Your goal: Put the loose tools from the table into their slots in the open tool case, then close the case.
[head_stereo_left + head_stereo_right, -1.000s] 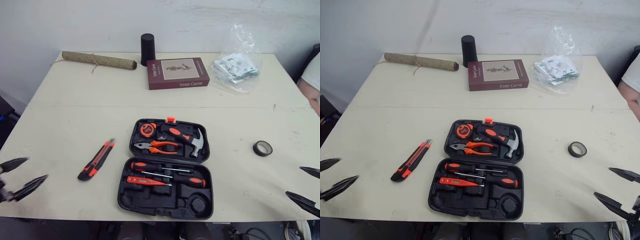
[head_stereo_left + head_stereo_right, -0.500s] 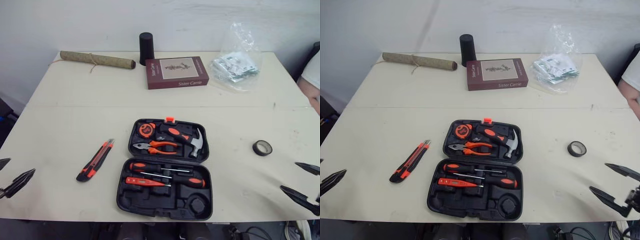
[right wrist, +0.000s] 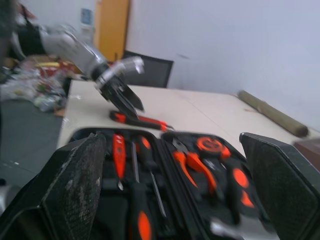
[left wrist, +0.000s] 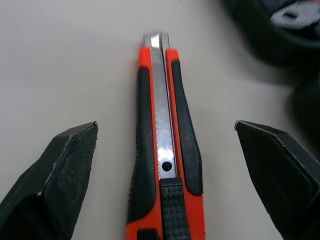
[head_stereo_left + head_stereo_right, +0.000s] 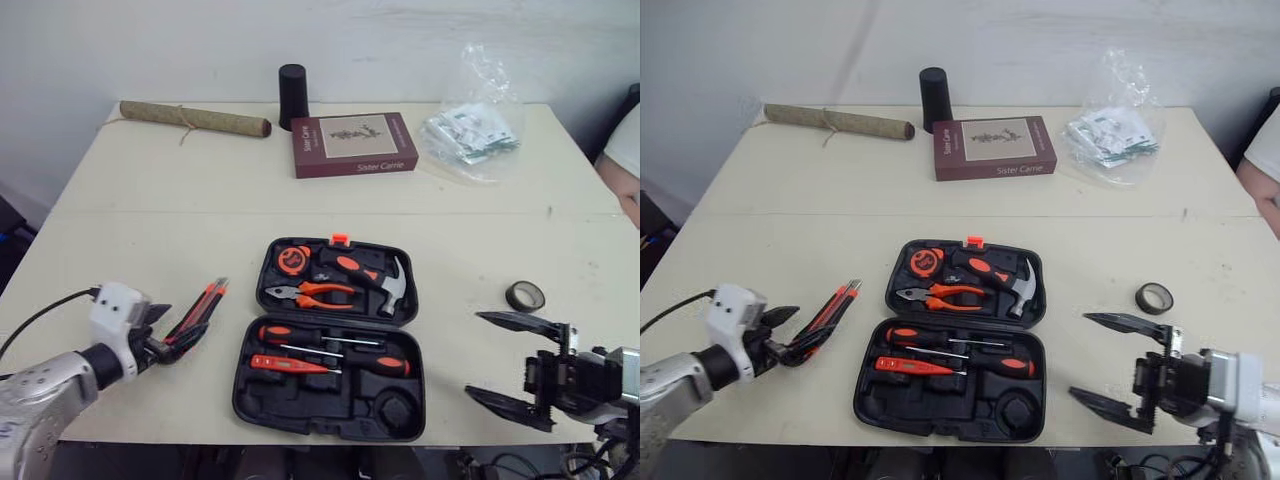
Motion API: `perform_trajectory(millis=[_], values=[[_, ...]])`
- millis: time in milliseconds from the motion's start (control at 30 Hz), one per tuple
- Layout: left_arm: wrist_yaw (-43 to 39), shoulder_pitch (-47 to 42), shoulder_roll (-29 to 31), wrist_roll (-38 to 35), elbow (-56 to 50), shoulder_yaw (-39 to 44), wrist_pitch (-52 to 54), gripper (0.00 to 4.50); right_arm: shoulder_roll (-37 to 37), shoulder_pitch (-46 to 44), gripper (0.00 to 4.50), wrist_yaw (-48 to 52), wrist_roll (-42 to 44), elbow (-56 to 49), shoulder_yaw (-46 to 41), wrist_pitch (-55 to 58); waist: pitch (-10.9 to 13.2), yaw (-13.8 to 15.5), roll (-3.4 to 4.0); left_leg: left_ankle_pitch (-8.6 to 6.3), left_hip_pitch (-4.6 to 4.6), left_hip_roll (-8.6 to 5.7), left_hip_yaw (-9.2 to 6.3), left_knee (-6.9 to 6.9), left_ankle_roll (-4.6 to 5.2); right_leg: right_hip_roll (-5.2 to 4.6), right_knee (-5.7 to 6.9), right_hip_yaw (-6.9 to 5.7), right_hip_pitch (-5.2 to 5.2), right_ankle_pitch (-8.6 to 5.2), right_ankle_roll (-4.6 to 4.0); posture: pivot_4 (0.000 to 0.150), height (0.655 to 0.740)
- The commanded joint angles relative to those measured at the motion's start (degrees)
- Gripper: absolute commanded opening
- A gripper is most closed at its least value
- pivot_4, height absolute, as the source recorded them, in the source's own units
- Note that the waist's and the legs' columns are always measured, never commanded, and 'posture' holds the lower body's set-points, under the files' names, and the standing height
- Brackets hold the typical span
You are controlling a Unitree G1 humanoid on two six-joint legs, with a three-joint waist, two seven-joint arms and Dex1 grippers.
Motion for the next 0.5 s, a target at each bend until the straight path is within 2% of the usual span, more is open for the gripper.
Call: perform_trajectory(millis=[33, 200, 300, 400, 433, 467, 500], values=[[1.72, -2.30, -0.47, 3.33, 2.22, -3.22, 0.25, 4.48, 0.34, -0.71, 4.50, -0.92, 1.20, -4.21, 1.47, 0.97, 0.02, 0.05, -0.05, 0.00, -0.02, 0.00, 0.01, 0.02, 0.01, 0.01, 0.00, 0.00, -0.02, 0.00, 0.00, 0.150, 0.7400], [0.20, -5.53, -0.82, 4.66, 5.53, -9.29, 2.99, 4.48, 0.65, -1.83, 4.50, -0.83, -0.47, -2.74, 2.26, 0.31, -0.13, 0.71, 0.20, -0.08, 0.04, -0.04, -0.03, 0.08, -0.08, -0.06, 0.02, 0.01, 0.07, 0.02, 0.04, 0.150, 0.7400], [-0.34, -4.95, -0.35, 4.62, 5.69, -10.62, 5.59, 3.61, 0.51, -1.55, 4.50, -0.84, -1.30, -1.55, 1.40, -0.42, -0.29, 1.08, 0.47, -0.09, 0.07, -0.06, -0.03, 0.06, -0.01, -0.08, 0.03, 0.02, 0.07, 0.02, 0.04, 0.150, 0.7400], [-0.84, -3.39, -0.12, 4.57, 5.07, -10.53, 6.74, 2.36, 0.44, -1.09, 4.50, -0.78, -1.92, -0.67, 0.67, -1.09, -0.46, 1.01, 0.75, 0.00, 0.09, -0.06, -0.02, 0.02, 0.13, -0.08, 0.01, 0.03, 0.07, 0.01, 0.02, 0.150, 0.7400], [-1.12, -2.84, -0.05, 4.63, 4.84, -10.47, 6.68, 1.80, 0.45, -0.88, 4.50, -0.75, -2.15, -0.33, 0.38, -1.34, -0.48, 0.98, 0.79, 0.00, 0.08, -0.06, 0.01, 0.02, 0.13, -0.08, -0.02, 0.06, 0.08, 0.01, 0.01, 0.150, 0.7400], [-1.81, -2.27, 0.37, 4.76, 4.74, -10.55, 6.19, 1.55, 0.39, -0.65, 4.50, -0.69, -2.51, 0.32, -0.08, -1.71, -0.51, 0.94, 0.84, -0.01, 0.09, -0.06, 0.01, 0.02, 0.13, -0.08, -0.05, 0.06, 0.09, 0.01, 0.02, 0.150, 0.7400], [-2.24, -1.92, 0.63, 4.91, 4.70, -10.54, 5.67, 1.53, 0.32, -0.45, 4.50, -0.58, -2.69, 0.81, -0.44, -1.97, -0.54, 0.88, 0.88, -0.02, 0.09, -0.06, 0.04, 0.02, 0.15, -0.08, -0.06, 0.08, 0.09, 0.01, 0.01, 0.150, 0.7400]])
